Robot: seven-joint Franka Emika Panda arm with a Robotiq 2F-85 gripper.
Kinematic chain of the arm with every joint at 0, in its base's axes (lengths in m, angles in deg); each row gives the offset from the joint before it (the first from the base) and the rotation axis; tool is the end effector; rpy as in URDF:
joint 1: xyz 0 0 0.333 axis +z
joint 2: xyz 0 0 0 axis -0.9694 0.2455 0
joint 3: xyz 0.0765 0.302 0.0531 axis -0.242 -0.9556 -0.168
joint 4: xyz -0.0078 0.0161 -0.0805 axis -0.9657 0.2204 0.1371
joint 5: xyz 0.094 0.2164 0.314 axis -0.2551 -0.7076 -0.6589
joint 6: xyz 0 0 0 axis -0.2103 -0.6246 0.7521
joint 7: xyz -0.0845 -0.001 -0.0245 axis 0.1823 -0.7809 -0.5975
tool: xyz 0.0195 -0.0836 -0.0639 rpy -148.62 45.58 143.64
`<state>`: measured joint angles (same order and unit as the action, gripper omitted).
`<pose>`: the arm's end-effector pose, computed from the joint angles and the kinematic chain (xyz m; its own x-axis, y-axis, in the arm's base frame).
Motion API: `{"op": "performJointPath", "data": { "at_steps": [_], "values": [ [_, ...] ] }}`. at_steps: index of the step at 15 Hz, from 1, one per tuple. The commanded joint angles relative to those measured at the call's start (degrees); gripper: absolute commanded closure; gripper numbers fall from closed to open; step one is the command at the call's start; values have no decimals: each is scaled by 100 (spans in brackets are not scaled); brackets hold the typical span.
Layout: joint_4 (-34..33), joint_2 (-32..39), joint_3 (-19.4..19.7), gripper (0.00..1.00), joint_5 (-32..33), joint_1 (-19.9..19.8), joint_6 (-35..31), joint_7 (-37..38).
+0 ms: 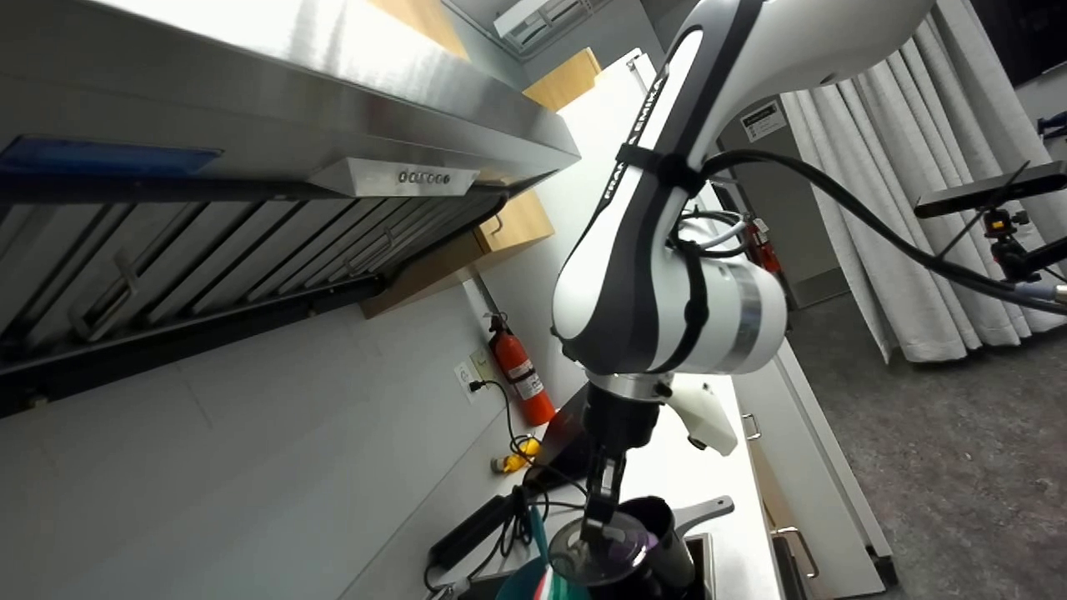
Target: Take the lid from the top of the black pot and put it at the right of the stove then remove the purple object from the pot and put it on the stove
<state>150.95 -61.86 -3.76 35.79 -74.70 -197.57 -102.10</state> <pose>0.6129 0.0820 0.3270 0.6909 0.3771 0.6167 0.4668 -0.8842 0.0177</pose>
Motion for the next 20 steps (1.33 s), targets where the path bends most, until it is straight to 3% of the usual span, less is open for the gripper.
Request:
{"op": "performJointPath", "data": {
  "at_steps": [1,12,20],
  "values": [
    [-97,-161,-154,96,-361,-256,-161,-208],
    [-975,-119,-46,96,-1059,-836,-401,-83],
    [-1636,290,253,96,-953,-1175,-368,182]
  ]
}}
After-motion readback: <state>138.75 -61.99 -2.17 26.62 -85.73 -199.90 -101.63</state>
